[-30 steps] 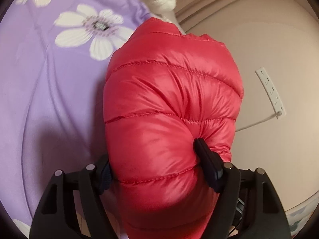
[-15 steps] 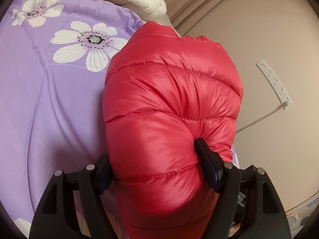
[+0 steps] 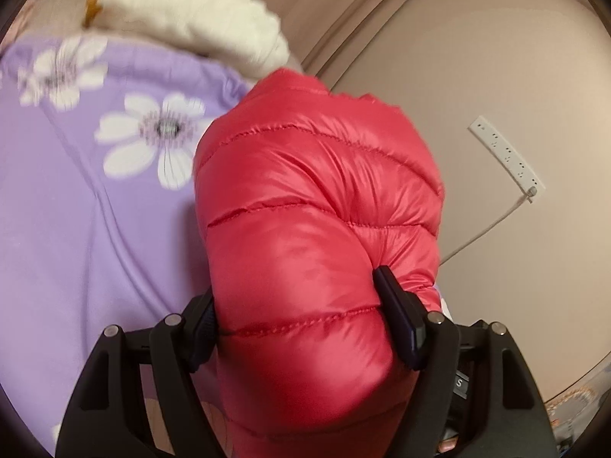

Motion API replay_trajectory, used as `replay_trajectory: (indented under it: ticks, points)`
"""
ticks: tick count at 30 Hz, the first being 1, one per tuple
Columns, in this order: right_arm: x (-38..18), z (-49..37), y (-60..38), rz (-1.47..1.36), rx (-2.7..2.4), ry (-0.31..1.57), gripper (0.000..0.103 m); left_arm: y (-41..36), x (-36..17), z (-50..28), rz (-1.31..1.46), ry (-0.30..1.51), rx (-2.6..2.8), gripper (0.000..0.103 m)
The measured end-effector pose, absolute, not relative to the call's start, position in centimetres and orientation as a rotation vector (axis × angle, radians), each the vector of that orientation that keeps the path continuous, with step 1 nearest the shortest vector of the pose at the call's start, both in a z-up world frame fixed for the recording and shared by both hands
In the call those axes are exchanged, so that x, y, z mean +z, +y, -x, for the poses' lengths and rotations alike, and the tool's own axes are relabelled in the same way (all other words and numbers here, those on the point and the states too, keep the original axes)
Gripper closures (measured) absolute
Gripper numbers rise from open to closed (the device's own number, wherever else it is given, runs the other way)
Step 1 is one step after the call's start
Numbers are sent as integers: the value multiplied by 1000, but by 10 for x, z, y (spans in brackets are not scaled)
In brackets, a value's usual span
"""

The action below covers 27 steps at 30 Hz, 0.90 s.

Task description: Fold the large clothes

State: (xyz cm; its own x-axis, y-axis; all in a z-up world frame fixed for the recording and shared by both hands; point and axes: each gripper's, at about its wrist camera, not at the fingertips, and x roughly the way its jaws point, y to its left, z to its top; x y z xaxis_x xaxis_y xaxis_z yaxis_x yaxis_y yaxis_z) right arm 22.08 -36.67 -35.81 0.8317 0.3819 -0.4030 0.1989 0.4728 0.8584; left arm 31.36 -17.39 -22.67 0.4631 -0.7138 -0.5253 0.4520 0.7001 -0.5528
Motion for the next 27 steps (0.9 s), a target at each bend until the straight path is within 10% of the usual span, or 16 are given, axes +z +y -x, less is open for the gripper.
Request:
replay_trajectory:
  ticks: [13, 27]
  points:
    - [-244, -298, -236, -733, 321, 590, 57, -17, -174, -329, 529, 617, -504, 28]
    - [-346, -383, -137, -652, 339, 897, 57, 71, -279, -343, 537, 683, -205, 28]
